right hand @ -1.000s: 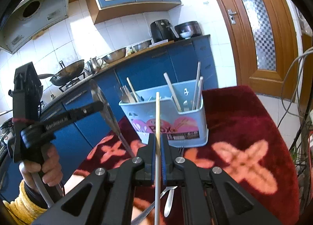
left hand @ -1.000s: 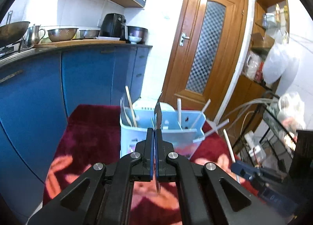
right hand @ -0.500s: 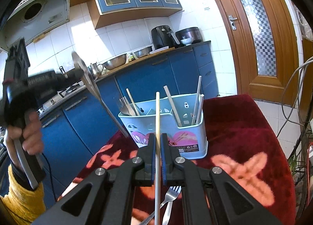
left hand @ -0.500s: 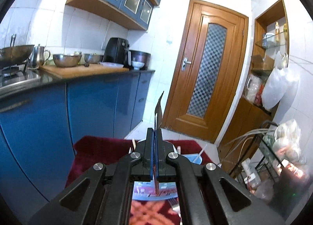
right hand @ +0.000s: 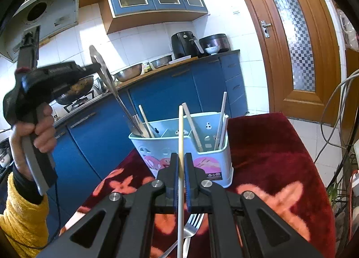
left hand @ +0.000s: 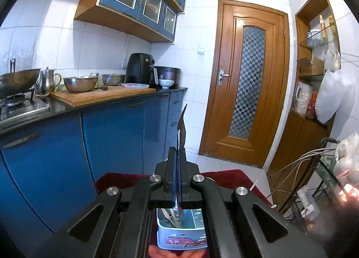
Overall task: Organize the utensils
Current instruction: 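Raise both tools over the blue holder and lower knife and chopstick into it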
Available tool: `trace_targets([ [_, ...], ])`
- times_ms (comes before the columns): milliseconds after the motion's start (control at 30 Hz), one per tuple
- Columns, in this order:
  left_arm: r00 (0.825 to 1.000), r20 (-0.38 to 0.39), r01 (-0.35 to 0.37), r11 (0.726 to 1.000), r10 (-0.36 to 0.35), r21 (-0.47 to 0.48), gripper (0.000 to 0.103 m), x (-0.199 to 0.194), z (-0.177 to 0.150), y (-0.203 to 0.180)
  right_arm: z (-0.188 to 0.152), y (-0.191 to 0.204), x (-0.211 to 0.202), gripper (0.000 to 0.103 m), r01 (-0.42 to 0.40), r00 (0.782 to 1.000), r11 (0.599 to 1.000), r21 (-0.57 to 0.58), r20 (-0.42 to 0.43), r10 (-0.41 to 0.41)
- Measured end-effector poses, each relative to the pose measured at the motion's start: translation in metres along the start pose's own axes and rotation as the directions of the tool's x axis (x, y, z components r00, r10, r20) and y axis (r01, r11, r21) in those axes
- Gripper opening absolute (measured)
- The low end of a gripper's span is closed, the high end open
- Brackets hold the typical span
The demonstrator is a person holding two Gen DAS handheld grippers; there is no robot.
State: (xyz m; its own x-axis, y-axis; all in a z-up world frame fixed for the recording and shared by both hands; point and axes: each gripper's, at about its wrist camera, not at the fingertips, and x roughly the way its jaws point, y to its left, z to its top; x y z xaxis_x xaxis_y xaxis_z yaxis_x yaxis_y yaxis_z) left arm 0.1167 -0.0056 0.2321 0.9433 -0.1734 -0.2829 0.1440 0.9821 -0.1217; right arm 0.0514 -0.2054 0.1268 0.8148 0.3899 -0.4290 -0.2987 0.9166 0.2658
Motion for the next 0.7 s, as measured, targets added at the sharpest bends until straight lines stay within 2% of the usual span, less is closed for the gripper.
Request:
trace_targets([
  [200, 1.000, -0.001, -0.024, 0.999, 0.024, 0.024, 0.000, 0.026, -0.020, -0.001, 0.012, -0.004, 0.014, 0.006, 0.021, 1.000, 1.000, -0.009, 0.017, -0.021],
  [400, 1.000, -0.019, -0.014, 1.000, 0.015, 0.014, 0.000, 0.041, -0.041, -0.001, 0.038, -0.005, 0.033, 0.006, 0.046, 0.994, 0.999, -0.027, 0.097, -0.043],
  [567, 0.999, -0.048, -0.002, 1.000, 0.002, 0.010, 0.000, 0.052, -0.053, 0.003, 0.056, -0.001, 0.053, 0.006, 0.101, 0.977, 0.993, -0.068, 0.194, -0.086],
  [700, 0.999, -0.051, 0.010, 1.000, -0.010, 0.006, 0.000, 0.058, -0.061, 0.005, 0.066, 0.001, 0.070, 0.006, 0.146, 0.955, 0.986, -0.084, 0.271, -0.119],
])
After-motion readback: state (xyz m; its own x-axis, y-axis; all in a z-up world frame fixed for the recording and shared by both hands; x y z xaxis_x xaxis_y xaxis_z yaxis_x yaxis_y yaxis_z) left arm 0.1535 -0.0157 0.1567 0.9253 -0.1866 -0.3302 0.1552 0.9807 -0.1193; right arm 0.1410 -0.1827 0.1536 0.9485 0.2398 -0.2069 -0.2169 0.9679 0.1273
